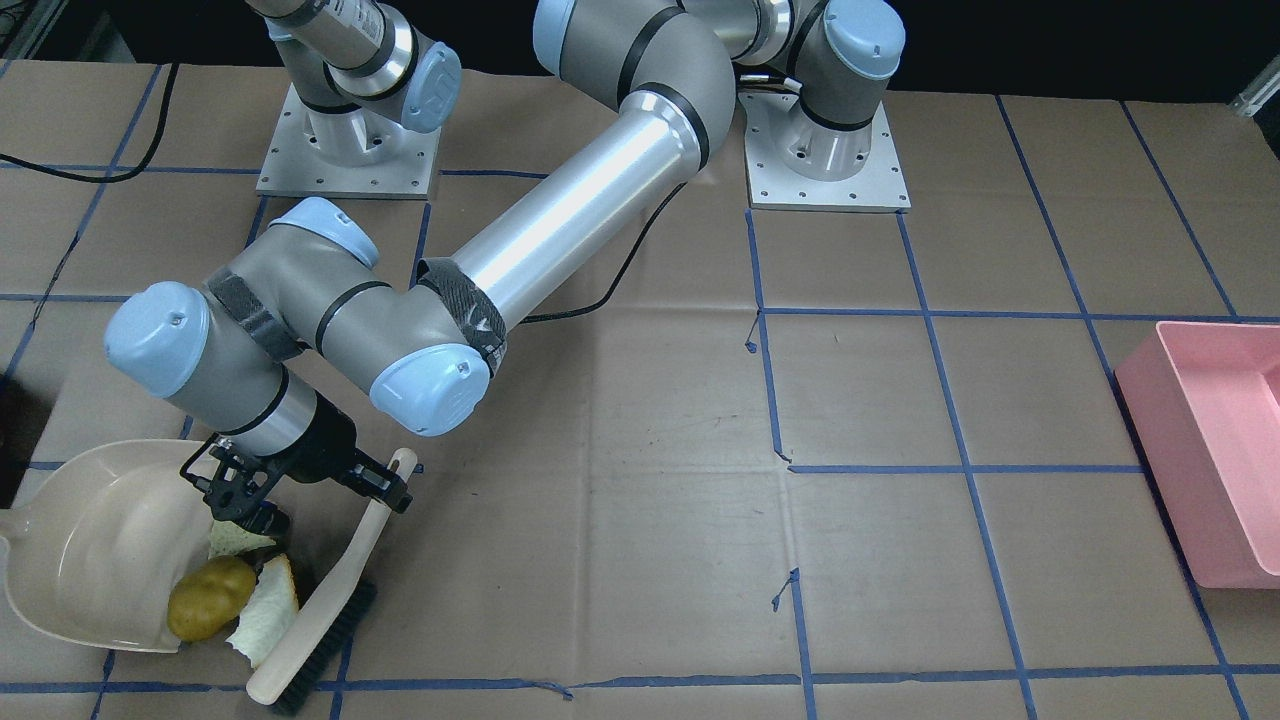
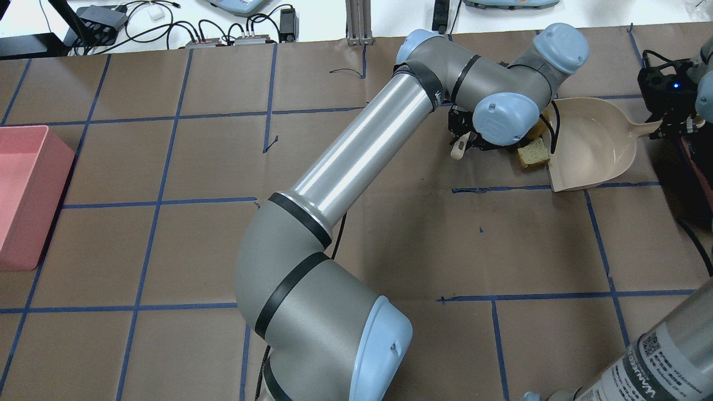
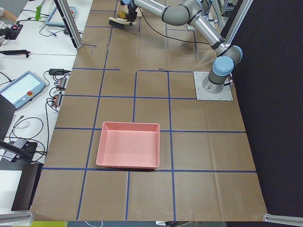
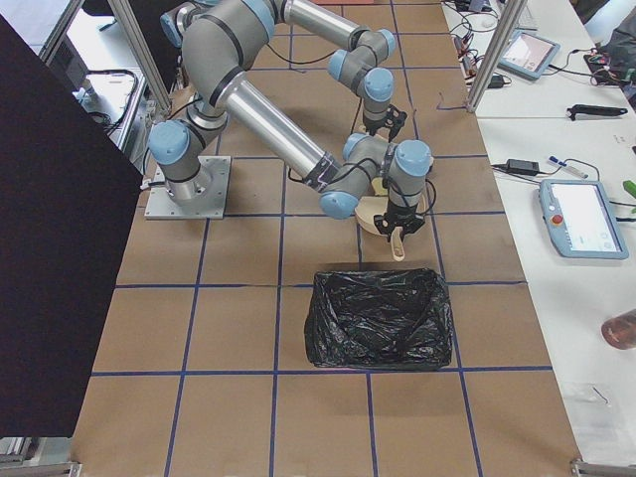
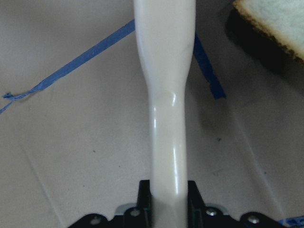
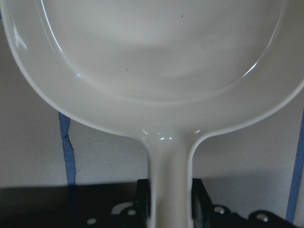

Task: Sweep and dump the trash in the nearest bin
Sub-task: 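Sweep the bread and ball into the dustpan with the brush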

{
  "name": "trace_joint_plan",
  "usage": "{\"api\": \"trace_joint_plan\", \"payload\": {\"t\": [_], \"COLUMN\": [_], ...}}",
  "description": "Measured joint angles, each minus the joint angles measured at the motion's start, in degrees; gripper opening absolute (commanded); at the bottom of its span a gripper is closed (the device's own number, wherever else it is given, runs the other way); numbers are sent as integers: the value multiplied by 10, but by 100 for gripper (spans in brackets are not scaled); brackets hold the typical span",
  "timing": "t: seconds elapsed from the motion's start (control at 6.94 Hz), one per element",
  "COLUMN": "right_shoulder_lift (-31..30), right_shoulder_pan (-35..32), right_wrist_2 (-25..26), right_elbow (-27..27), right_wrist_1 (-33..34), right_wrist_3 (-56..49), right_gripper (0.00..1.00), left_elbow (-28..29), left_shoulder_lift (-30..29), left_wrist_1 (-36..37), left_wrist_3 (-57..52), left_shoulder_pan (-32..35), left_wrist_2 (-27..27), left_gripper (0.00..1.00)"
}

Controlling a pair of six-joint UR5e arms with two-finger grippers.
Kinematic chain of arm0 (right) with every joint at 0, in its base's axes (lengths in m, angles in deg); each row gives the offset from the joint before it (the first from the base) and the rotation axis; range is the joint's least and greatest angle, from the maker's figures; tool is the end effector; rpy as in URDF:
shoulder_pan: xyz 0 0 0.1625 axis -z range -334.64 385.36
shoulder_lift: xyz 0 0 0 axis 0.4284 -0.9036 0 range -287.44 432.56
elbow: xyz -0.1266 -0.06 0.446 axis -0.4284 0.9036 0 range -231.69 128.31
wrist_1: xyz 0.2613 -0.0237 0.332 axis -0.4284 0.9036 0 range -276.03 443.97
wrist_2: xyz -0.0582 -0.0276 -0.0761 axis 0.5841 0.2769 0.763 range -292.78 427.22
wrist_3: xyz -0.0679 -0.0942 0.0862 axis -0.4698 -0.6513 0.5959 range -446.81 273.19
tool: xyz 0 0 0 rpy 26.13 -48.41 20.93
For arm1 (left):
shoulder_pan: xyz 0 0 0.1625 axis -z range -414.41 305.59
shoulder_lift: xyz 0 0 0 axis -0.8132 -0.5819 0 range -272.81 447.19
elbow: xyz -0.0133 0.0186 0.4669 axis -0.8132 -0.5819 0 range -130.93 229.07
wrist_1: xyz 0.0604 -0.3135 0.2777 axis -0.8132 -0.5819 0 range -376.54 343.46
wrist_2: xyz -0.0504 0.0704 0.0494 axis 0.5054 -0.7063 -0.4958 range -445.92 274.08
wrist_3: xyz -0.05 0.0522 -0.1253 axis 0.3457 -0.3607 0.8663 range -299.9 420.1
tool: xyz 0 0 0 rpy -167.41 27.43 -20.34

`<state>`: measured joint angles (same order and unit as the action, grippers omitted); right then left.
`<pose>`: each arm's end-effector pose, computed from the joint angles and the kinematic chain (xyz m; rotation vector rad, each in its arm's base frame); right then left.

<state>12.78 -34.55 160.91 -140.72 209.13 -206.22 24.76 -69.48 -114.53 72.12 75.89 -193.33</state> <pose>-0.2434 -0.6675 0.2368 2.1225 -2.1549 -0.0531 -0.6558 -0.6340 0.1889 0.7167 2.7075 0.0082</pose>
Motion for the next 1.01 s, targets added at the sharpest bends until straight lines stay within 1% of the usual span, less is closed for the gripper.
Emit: {"api": "trace_joint_plan", "payload": {"t": [0.43, 0.72, 1.01], "right_shoulder_lift": [-1, -1, -2], "right_shoulder_pan": [0, -1, -3], "right_wrist_2": [-1, -1, -1], "right_elbow": [0, 0, 0], "right_wrist_1": [0, -1, 0], "right_wrist_3": [0, 0, 1], "right_gripper": [3, 3, 3], "left_elbow": [5, 7, 10], "left_shoulder_lift": [0, -1, -1], "left_wrist_1": [0, 16, 48], "left_wrist_3": [11, 15, 21], "left_shoulder_pan": [25, 42, 53], "left_wrist_2": [20, 48, 88], "left_gripper": [0, 0, 0]}}
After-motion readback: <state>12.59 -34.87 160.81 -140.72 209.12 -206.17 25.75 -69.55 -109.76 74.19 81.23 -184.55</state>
